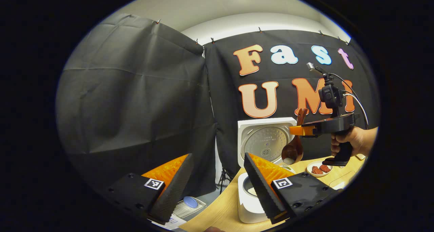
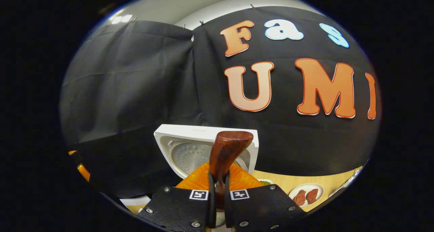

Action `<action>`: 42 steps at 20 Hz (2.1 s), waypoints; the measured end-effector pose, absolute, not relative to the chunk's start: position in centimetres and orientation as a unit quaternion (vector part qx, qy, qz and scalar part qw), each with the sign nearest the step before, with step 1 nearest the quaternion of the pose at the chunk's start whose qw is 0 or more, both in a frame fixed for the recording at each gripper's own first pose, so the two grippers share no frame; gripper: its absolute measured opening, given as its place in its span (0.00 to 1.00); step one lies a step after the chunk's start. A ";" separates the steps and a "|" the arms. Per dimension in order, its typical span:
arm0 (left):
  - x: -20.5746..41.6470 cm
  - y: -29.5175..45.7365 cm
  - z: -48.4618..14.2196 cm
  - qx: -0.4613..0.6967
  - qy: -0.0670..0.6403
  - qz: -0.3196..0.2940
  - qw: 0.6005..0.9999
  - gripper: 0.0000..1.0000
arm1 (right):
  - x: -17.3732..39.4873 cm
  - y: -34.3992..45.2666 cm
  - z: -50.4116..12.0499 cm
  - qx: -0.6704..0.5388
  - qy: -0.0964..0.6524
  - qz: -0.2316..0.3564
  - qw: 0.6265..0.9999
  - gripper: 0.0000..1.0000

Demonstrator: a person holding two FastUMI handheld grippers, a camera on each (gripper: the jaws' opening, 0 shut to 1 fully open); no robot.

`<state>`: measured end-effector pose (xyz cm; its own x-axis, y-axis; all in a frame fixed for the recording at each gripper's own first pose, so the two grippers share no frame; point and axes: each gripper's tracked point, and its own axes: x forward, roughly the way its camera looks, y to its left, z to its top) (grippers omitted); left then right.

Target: Close the left gripper, press the button to open the rice cooker; take a wooden spoon from the chopstick holder with the right hand, scoop a spoonful of rice and pour it into the rice cooker, then put the wooden spoon back into the chopstick holder.

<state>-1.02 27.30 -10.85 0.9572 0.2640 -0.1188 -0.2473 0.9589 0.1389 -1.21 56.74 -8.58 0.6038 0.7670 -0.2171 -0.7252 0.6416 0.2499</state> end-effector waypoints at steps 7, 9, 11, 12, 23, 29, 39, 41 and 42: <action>-1.0 27.3 -10.7 0.065 0.068 0.129 0.987 0.99 | -2.9 57.4 -6.4 -0.009 0.084 0.447 0.891 0.09; -1.0 27.3 -10.8 0.068 0.070 0.130 0.987 0.99 | -3.2 57.5 -6.3 -0.017 0.076 0.451 0.889 0.09; -1.1 27.4 -10.8 0.071 0.073 0.134 0.986 0.99 | -3.4 57.3 -6.5 0.007 0.094 0.456 0.885 0.09; -1.1 27.4 -10.7 0.072 0.074 0.135 0.985 0.99 | -3.4 56.8 -6.3 0.025 0.103 0.455 0.884 0.09; -1.4 21.7 -9.8 0.085 0.073 0.108 0.988 0.99 | -0.4 40.3 -9.5 0.131 0.179 0.359 0.907 0.09; -0.5 16.5 -9.6 0.075 0.086 0.088 0.990 0.99 | 0.7 26.7 -15.0 0.150 0.215 0.266 0.928 0.09; 0.7 9.2 -7.9 0.072 0.083 0.067 0.992 0.99 | -1.6 5.9 -26.1 0.165 0.293 0.104 0.936 0.09; 0.8 8.3 -7.5 0.076 0.082 0.070 0.991 0.99 | -2.4 4.0 -28.2 0.174 0.310 0.086 0.931 0.09; 1.1 7.9 -7.4 0.079 0.080 0.071 0.991 0.99 | -3.0 3.0 -29.3 0.175 0.318 0.077 0.929 0.09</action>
